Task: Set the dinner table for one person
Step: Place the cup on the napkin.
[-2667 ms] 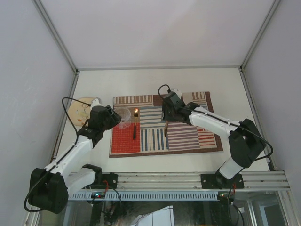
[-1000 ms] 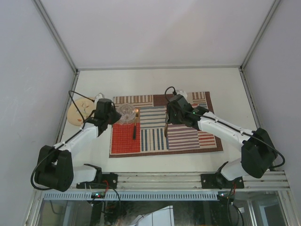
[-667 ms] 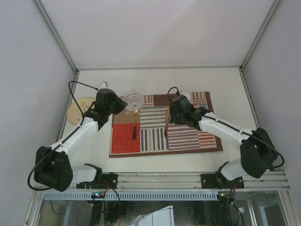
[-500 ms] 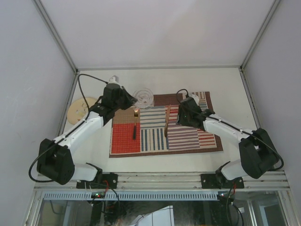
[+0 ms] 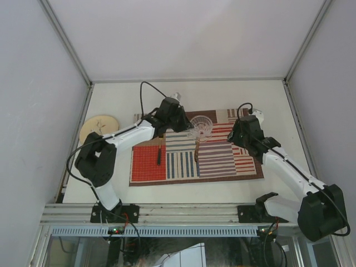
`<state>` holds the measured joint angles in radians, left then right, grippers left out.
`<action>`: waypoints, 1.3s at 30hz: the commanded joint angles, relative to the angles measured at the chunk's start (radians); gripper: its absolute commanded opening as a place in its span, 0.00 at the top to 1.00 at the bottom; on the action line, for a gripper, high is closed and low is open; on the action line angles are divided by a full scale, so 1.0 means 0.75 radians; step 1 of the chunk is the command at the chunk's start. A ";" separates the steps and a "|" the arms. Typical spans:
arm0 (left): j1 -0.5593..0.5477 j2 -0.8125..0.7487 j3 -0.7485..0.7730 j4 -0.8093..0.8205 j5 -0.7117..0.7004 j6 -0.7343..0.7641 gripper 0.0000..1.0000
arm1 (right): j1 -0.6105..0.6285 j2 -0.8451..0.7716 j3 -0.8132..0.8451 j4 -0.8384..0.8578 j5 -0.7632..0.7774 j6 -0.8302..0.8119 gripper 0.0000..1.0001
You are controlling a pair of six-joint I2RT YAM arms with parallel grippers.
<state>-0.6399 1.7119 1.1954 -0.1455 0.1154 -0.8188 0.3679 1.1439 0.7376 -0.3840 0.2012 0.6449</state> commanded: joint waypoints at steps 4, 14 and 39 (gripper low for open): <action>-0.109 0.163 0.294 0.037 0.105 0.047 1.00 | -0.050 -0.069 -0.020 0.046 0.002 -0.041 0.50; -0.186 0.307 0.362 0.037 0.157 0.051 1.00 | -0.077 -0.116 -0.034 0.054 -0.007 -0.047 0.50; -0.229 0.466 0.484 -0.079 0.120 0.133 0.69 | -0.131 -0.108 0.008 0.076 -0.098 -0.054 0.50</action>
<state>-0.8013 2.0659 1.5017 -0.2062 0.2123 -0.7410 0.2752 1.0641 0.7090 -0.3649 0.1394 0.6159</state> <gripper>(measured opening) 0.265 0.502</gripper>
